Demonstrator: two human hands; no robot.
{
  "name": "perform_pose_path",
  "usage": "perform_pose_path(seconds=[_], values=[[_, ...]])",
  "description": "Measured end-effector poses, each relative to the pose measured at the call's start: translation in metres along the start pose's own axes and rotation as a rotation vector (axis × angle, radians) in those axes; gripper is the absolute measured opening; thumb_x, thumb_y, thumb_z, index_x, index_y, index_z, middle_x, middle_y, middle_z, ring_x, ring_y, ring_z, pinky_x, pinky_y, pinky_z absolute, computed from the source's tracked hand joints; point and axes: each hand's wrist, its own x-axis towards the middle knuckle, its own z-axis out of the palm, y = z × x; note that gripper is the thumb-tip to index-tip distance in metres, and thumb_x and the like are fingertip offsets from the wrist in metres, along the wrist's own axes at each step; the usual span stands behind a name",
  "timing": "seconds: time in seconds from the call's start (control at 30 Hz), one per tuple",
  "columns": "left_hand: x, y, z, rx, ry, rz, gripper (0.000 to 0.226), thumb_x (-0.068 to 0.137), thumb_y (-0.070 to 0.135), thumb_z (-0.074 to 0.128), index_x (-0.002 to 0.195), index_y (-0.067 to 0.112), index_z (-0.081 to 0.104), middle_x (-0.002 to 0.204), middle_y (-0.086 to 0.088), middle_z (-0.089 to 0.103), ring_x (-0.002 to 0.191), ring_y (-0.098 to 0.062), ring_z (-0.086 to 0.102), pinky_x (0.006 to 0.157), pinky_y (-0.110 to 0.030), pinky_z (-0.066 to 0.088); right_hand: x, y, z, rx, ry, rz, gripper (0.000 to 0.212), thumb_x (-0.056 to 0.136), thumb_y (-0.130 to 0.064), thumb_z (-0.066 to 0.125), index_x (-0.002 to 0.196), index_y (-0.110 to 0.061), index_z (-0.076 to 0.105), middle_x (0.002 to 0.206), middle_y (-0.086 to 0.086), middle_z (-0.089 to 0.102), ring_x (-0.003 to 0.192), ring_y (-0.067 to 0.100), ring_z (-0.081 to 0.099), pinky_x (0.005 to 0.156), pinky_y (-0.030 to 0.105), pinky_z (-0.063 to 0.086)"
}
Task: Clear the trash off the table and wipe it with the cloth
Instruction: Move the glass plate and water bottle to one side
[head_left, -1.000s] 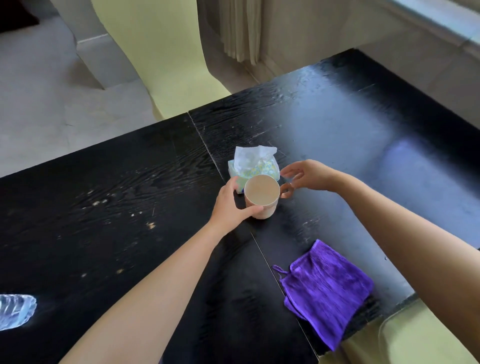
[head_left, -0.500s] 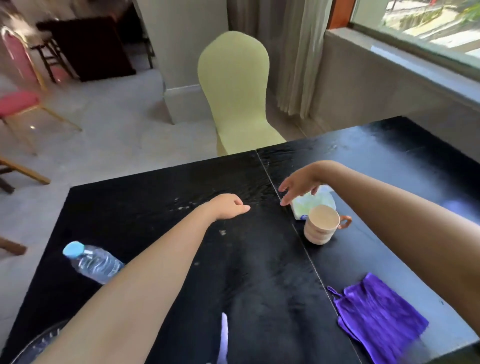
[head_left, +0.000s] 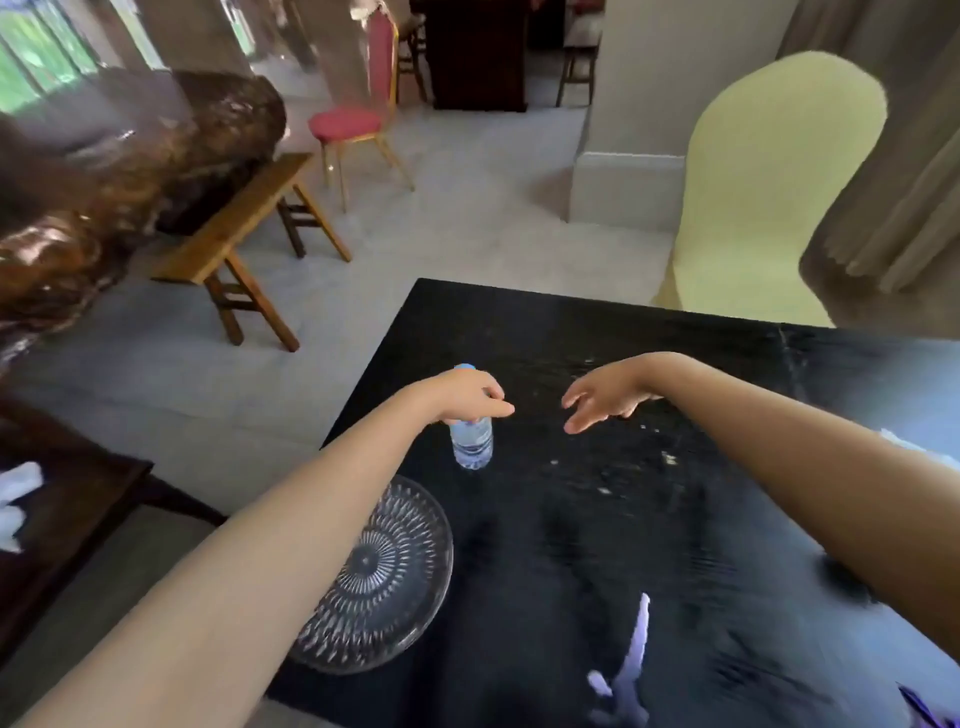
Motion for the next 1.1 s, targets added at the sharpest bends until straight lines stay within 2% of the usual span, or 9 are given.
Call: perform_pose_path(seconds=[0.1,0.23,0.33,0.47,0.6,0.7,0.87,0.97,1.1], values=[[-0.01,-0.058,0.005,-0.061,0.015,-0.096,0.04,0.089,0.039,0.054,0.122,0.017,0.058,0.106,-0.005,0.06,0.088,-0.017,0.055,0.071,-0.029,0.044,0.031,-0.036,0.014,-0.017,-0.006,-0.031,0.076,0.082,-0.052,0.06,0.144,-0.022,0.031,0.138,0.001,0.048,0.117,0.021,0.054,0.097,0.037,0.05],[-0.015,-0.13,0.023,-0.151,0.143,-0.242,0.054,0.088,0.04,0.057,0.136,0.018,0.044,0.139,-0.007,0.05,0.12,-0.023,0.052,0.095,-0.033,0.043,0.069,-0.065,0.035,-0.047,0.13,0.007,0.088,0.079,-0.054,0.062,0.148,-0.017,0.021,0.151,0.006,0.035,0.135,0.028,0.039,0.11,0.041,0.035],[-0.019,-0.182,0.042,-0.201,0.193,-0.341,0.062,0.088,0.035,0.058,0.142,0.014,0.035,0.146,-0.013,0.04,0.13,-0.03,0.044,0.107,-0.04,0.039,0.09,-0.074,0.049,0.194,0.256,0.001,0.097,0.075,-0.049,0.069,0.147,-0.011,0.017,0.151,0.011,0.035,0.135,0.03,0.039,0.11,0.043,0.034],[-0.022,-0.231,0.072,-0.031,0.235,-0.409,0.068,0.085,0.028,0.061,0.144,0.012,0.03,0.144,-0.018,0.039,0.128,-0.035,0.044,0.106,-0.044,0.039,0.11,-0.088,0.069,0.651,0.434,-0.1,0.084,0.073,-0.027,0.077,0.139,-0.01,0.028,0.135,0.008,0.047,0.12,0.025,0.052,0.096,0.038,0.046],[-0.02,-0.26,0.095,0.047,0.252,-0.402,0.075,0.084,0.024,0.062,0.146,0.014,0.022,0.144,-0.017,0.037,0.133,-0.034,0.036,0.107,-0.047,0.037,0.119,-0.1,0.086,0.837,0.577,-0.112,0.074,0.074,-0.018,0.075,0.133,-0.013,0.031,0.116,0.0,0.05,0.107,0.017,0.054,0.089,0.032,0.045],[-0.023,-0.279,0.113,0.04,0.283,-0.461,0.079,0.085,0.021,0.063,0.148,0.014,0.016,0.148,-0.016,0.032,0.136,-0.033,0.032,0.109,-0.046,0.035,0.125,-0.104,0.095,0.88,0.618,-0.098,0.075,0.073,-0.021,0.075,0.133,-0.017,0.03,0.12,0.002,0.051,0.111,0.019,0.055,0.098,0.038,0.047],[-0.028,-0.295,0.121,0.101,0.405,-0.501,0.067,0.089,0.018,0.057,0.146,0.011,0.023,0.14,-0.018,0.041,0.128,-0.034,0.04,0.1,-0.044,0.04,0.124,-0.112,0.1,0.867,0.695,-0.07,0.075,0.073,-0.023,0.075,0.133,-0.017,0.031,0.123,0.003,0.053,0.109,0.018,0.055,0.1,0.04,0.046],[-0.026,-0.298,0.117,0.083,0.408,-0.505,0.052,0.092,0.024,0.054,0.137,0.008,0.037,0.133,-0.02,0.046,0.121,-0.035,0.046,0.096,-0.044,0.043,0.122,-0.115,0.102,0.863,0.734,-0.063,0.072,0.074,-0.023,0.075,0.133,-0.016,0.035,0.128,0.005,0.054,0.111,0.019,0.055,0.101,0.039,0.047],[-0.027,-0.301,0.109,-0.002,0.448,-0.49,0.03,0.097,0.02,0.042,0.117,0.0,0.052,0.121,-0.022,0.056,0.109,-0.037,0.054,0.085,-0.042,0.044,0.116,-0.118,0.105,0.881,0.778,-0.058,0.07,0.074,-0.022,0.075,0.132,-0.016,0.037,0.128,0.005,0.054,0.112,0.019,0.055,0.101,0.038,0.046]])
